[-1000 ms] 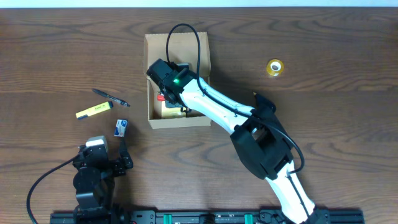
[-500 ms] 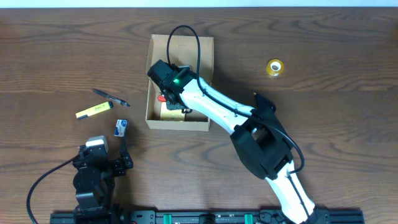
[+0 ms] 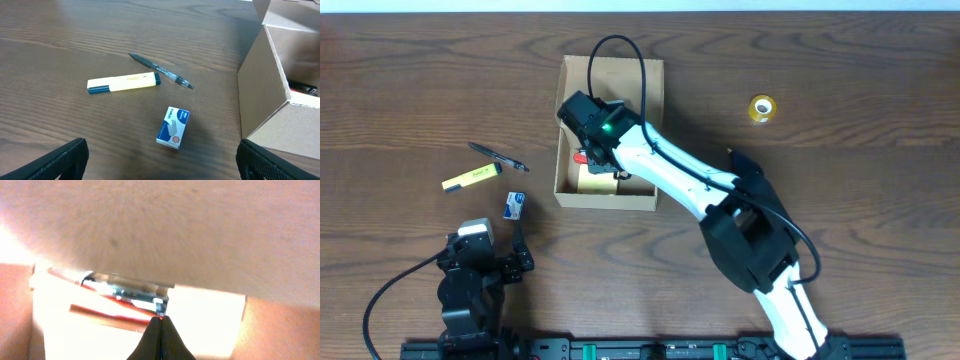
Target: Pack container
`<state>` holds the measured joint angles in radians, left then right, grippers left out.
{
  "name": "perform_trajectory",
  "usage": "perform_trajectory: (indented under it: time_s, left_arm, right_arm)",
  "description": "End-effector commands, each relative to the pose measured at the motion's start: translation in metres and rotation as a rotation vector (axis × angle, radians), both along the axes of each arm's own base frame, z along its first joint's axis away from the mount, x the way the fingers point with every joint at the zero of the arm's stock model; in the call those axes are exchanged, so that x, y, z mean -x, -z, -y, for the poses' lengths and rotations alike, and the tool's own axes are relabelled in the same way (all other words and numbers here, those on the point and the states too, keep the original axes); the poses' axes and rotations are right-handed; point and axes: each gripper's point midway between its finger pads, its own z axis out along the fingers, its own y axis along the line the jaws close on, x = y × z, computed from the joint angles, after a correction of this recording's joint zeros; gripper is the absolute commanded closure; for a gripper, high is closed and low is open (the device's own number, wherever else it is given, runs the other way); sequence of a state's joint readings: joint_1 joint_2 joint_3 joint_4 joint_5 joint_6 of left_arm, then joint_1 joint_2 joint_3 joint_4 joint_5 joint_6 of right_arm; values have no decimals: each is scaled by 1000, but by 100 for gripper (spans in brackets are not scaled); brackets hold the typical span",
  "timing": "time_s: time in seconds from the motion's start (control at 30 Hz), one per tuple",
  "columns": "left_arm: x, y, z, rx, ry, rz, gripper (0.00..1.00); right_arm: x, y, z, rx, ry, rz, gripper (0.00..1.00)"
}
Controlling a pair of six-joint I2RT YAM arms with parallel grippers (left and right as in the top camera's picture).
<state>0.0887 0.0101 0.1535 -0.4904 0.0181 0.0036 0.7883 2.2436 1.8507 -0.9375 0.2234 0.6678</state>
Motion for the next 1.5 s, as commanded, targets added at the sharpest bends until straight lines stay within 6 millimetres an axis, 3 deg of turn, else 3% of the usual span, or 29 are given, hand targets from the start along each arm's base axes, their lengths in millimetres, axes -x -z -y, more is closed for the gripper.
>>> perform_trajectory:
  time_s: [0.0,0.33,0.83,1.1,1.27,1.47]
  left_arm:
    - [0,6,-2,-6,-9,-11,5]
    - [0,6,-2,-6,-9,-11,5]
    - [0,6,-2,-6,-9,-11,5]
    - [0,6,-2,-6,-9,-11,5]
    - [0,6,-2,-6,-9,-11,5]
    - [0,6,-2,-6,-9,-11,5]
  right_arm:
    - [1,-26,1,-34,-12,7,99]
    - [23,-31,4,-47,-28,-84,99]
    - [25,-30,5,-46,-30,-98,99]
    - [3,-37,-17,-127,-58,-5,99]
    - [2,-23,-21,-120,-62,-10,99]
    - [-7,-22,-21,-112,-52,31,99]
